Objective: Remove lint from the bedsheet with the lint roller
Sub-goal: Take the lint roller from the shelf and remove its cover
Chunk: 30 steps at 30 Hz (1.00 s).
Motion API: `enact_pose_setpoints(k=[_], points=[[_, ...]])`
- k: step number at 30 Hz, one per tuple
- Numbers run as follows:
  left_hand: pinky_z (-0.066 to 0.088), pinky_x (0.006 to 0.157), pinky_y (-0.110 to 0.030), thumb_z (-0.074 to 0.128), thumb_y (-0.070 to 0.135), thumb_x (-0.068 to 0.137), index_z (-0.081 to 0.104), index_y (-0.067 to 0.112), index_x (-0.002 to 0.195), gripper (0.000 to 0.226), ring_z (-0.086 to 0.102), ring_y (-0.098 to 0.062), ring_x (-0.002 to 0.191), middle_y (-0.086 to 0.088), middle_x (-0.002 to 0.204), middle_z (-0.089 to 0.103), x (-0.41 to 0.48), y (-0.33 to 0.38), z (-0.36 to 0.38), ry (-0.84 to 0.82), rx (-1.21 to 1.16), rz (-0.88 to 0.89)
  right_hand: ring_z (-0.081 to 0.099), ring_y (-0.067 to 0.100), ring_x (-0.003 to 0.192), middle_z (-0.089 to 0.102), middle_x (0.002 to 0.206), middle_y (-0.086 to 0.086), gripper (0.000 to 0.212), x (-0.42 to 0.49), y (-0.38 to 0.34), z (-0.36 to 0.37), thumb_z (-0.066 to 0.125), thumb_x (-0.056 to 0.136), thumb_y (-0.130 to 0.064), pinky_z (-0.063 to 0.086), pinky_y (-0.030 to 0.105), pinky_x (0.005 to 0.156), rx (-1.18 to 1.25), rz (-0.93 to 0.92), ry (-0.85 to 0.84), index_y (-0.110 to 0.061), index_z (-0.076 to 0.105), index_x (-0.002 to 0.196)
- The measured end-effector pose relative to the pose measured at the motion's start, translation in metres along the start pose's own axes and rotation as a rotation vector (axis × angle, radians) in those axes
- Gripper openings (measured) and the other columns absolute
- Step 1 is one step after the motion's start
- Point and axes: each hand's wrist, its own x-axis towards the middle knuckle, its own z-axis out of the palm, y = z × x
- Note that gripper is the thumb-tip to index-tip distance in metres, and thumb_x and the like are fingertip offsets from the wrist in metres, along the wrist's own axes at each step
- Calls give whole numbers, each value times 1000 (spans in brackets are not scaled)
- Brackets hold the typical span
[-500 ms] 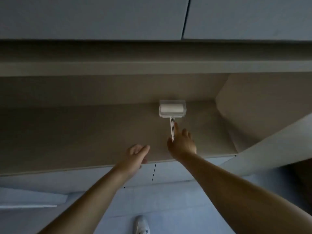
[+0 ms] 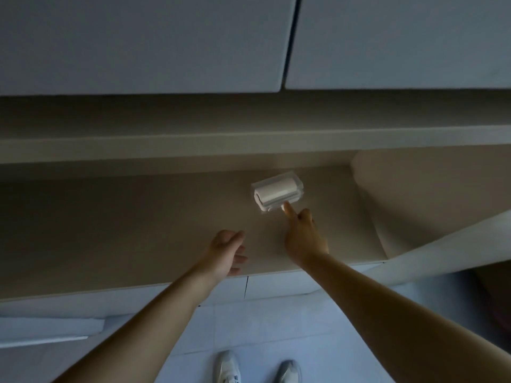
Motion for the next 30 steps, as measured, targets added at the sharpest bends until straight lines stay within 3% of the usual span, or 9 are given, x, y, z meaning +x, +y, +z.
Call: enact_pose_setpoints(k=[5, 8, 14, 18, 20, 22, 26, 30], points=[[59, 78, -44, 50, 50, 102, 52, 25, 112, 27, 66, -27, 101, -11, 116, 63, -5, 19, 24, -19, -49, -30, 51, 12, 72, 44, 101, -6, 54, -46, 39, -47, 39, 99, -28, 43, 26, 60, -78, -222, 0, -51, 22, 145], [59, 72, -39, 51, 55, 99, 58, 25, 119, 37, 71, -28, 96, -11, 109, 70, -17, 26, 47, -122, -48, -67, 52, 10, 69, 47, 95, -8, 47, -67, 62, -74, 35, 101, -32, 42, 23, 58, -143, -341, -49, -54, 26, 141], [57, 89, -49, 53, 36, 103, 59, 26, 124, 24, 68, -26, 79, -11, 92, 70, -44, 21, 92, -265, -96, -147, 48, 9, 69, 39, 96, -12, 48, -104, 100, -104, 32, 102, -36, 34, 22, 61, -261, -398, -73, -50, 21, 146], [59, 76, -42, 55, 25, 103, 60, 22, 129, 27, 64, -23, 70, -17, 99, 65, -48, 16, 112, -259, -189, -112, 47, 10, 64, 48, 97, -10, 46, -116, 117, -108, 34, 102, -35, 37, 23, 59, -295, -415, -21, -44, 29, 147], [57, 71, -39, 56, 22, 102, 63, 20, 123, 23, 64, -18, 64, -13, 95, 65, -49, 17, 121, -228, -220, -88, 49, 11, 62, 52, 96, -10, 45, -118, 124, -109, 34, 101, -34, 43, 25, 57, -295, -412, -1, -43, 32, 146], [56, 71, -36, 55, 21, 102, 67, 21, 113, 16, 66, -18, 70, -8, 93, 69, -50, 20, 128, -215, -229, -70, 48, 11, 60, 53, 94, -11, 45, -119, 126, -110, 37, 100, -32, 44, 23, 53, -302, -438, 2, -44, 36, 144], [51, 72, -33, 51, 28, 103, 69, 22, 112, 21, 66, -24, 86, -10, 103, 73, -43, 20, 133, -223, -175, -52, 34, 10, 53, 53, 85, -13, 44, -122, 122, -112, 50, 96, -26, 20, 12, 46, -285, -502, 25, -44, 46, 136], [54, 76, -32, 55, 33, 102, 68, 20, 122, 27, 70, -22, 90, -9, 111, 75, -37, 19, 129, -284, -200, -112, 39, 10, 56, 50, 88, -16, 47, -122, 125, -115, 47, 97, -27, 39, 21, 49, -258, -513, -7, -47, 41, 139]])
